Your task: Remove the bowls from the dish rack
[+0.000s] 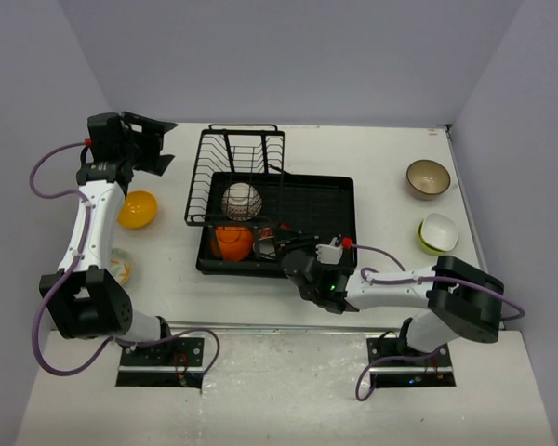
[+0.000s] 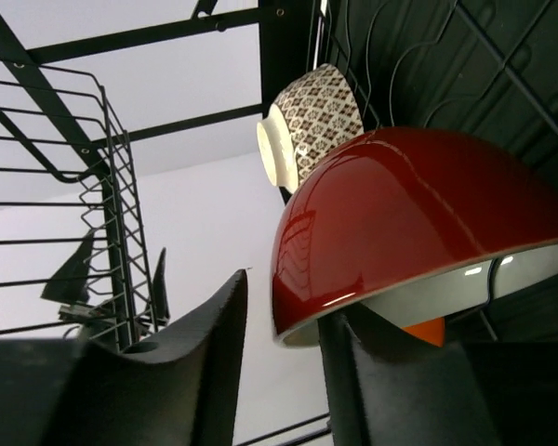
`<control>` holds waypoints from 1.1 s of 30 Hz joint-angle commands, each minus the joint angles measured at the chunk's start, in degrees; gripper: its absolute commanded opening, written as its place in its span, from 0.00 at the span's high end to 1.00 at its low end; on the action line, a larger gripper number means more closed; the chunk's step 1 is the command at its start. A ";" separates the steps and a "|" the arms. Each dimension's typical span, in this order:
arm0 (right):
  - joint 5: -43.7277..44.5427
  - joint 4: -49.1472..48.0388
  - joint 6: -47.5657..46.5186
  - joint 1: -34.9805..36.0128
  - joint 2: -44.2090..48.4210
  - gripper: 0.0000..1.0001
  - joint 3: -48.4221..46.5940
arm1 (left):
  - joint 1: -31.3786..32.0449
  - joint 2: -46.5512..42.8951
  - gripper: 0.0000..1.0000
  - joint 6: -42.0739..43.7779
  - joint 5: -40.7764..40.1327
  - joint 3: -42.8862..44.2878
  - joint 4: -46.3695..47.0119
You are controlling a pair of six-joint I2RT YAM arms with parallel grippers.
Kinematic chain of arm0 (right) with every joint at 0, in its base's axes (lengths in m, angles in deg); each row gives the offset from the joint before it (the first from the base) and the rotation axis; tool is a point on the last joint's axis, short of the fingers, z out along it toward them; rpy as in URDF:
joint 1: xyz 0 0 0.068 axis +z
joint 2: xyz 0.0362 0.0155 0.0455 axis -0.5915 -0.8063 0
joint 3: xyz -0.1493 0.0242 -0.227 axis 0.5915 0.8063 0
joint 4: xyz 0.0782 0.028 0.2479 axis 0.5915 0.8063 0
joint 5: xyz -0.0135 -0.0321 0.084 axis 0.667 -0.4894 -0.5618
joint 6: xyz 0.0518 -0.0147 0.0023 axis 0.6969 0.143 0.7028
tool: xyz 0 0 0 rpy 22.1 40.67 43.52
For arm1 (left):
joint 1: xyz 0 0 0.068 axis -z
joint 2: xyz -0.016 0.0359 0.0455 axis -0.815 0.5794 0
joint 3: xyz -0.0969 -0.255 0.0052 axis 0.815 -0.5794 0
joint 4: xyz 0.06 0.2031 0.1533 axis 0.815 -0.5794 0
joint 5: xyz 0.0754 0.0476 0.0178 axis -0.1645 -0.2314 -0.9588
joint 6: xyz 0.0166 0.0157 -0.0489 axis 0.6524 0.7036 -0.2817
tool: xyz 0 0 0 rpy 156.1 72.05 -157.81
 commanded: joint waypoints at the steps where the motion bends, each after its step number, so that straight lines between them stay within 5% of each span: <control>1: 1.12 -1.81 14.54 -0.95 -0.33 0.68 0.34 | 0.52 0.21 0.17 -0.54 1.56 2.31 3.07; 5: 0.50 -1.27 16.74 -1.21 -1.47 0.81 0.16 | 0.70 0.64 0.17 -0.98 1.65 3.01 3.42; 8: -0.20 -1.71 18.24 -1.13 -2.52 1.00 0.42 | 0.78 1.00 0.17 -0.63 1.39 3.71 3.51; 14: -0.73 -9.43 13.51 -1.13 -4.28 1.00 2.09 | 0.87 1.00 0.17 -0.28 1.13 3.37 3.60; 27: -1.96 -72.59 -15.14 -2.97 -17.64 1.00 11.31 | 0.87 0.03 0.17 0.77 0.95 0.29 4.56; 33: -4.15 -72.20 -19.64 -4.98 -10.97 1.00 14.91 | 0.87 -0.06 0.17 0.60 1.21 -0.15 4.91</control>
